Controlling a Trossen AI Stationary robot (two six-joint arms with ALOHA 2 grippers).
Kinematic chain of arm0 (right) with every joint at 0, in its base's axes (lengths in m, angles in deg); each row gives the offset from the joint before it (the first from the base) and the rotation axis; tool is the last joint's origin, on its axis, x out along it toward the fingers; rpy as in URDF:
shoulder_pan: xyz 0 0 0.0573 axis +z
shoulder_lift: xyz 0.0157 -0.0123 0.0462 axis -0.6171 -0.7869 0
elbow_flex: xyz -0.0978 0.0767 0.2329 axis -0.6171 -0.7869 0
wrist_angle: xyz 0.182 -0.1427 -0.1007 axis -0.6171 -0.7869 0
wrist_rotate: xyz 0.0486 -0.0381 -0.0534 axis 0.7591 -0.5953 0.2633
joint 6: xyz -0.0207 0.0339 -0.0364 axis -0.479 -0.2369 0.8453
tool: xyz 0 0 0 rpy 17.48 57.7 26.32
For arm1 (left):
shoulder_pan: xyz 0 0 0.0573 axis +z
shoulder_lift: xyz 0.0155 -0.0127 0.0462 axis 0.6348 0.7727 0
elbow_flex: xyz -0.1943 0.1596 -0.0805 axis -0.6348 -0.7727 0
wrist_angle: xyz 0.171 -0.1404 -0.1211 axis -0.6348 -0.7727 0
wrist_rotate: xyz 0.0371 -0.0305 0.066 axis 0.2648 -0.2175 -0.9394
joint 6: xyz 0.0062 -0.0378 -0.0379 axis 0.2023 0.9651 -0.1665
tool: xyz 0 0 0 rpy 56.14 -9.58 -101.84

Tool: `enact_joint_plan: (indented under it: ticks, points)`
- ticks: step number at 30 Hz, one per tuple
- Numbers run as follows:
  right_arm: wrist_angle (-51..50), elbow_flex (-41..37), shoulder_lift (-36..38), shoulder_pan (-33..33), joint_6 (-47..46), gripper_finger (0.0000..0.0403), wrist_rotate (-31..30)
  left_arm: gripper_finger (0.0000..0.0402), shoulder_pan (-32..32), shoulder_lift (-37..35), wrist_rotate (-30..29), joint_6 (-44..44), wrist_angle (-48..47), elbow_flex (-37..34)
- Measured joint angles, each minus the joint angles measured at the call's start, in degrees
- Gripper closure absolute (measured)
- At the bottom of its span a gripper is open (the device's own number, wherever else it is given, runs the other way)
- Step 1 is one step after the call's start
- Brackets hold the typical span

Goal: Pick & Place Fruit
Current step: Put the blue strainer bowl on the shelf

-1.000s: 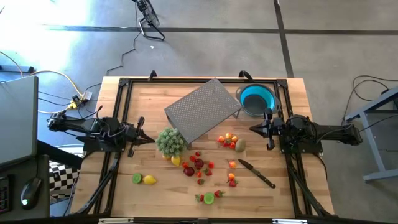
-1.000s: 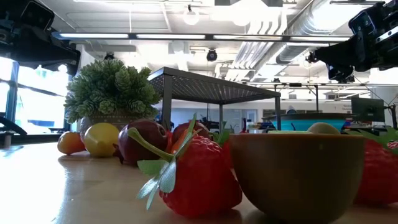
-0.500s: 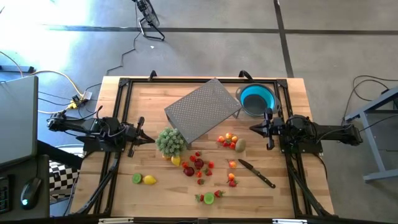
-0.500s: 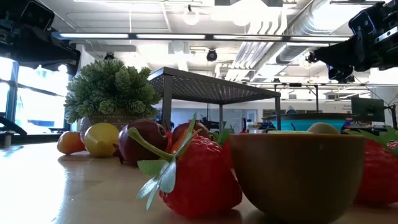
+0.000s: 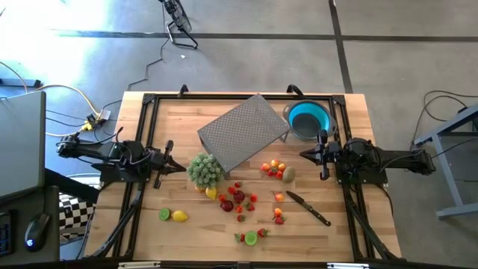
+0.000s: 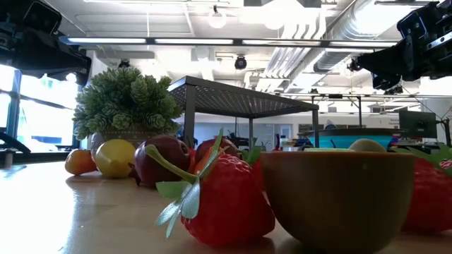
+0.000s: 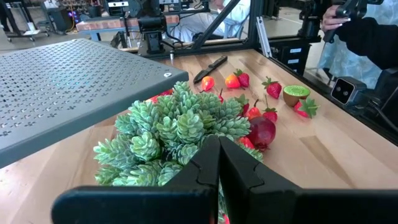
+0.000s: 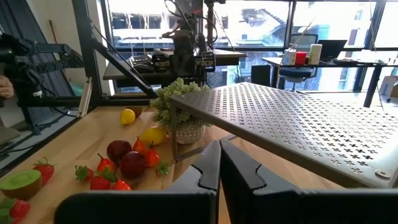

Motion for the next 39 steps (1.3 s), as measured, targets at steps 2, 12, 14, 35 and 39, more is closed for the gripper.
enact_joint_plan:
  ticks: [2, 12, 14, 35, 39]
  points:
    - [0.0, 0.01, 0.01, -0.01, 0.0, 0.0401, 0.0, 0.0401, 0.0, 0.0, -0.02, -0.02, 0.0, 0.0]
    - [0.0, 0.01, 0.0, -0.02, -0.02, 0.0401, -0.05, 0.0401, -0.02, 0.0, -0.02, -1.86, 0.0, 0.0]
    - [-0.01, 0.0, -0.01, -0.01, -0.03, 0.0401, -0.51, 0.0401, 0.0, 0.0, -0.02, -1.86, 0.0, 0.02]
    - [-0.04, 0.01, 0.01, 0.0, -1.07, 0.0401, -0.44, 0.0401, 0.0, 0.0, -0.11, -2.49, 0.0, 0.02]
    - [-0.04, 0.01, 0.0, -0.01, -1.1, 0.0401, -0.42, 0.0401, -0.01, 0.0, -0.15, -2.45, 0.0, 0.0]
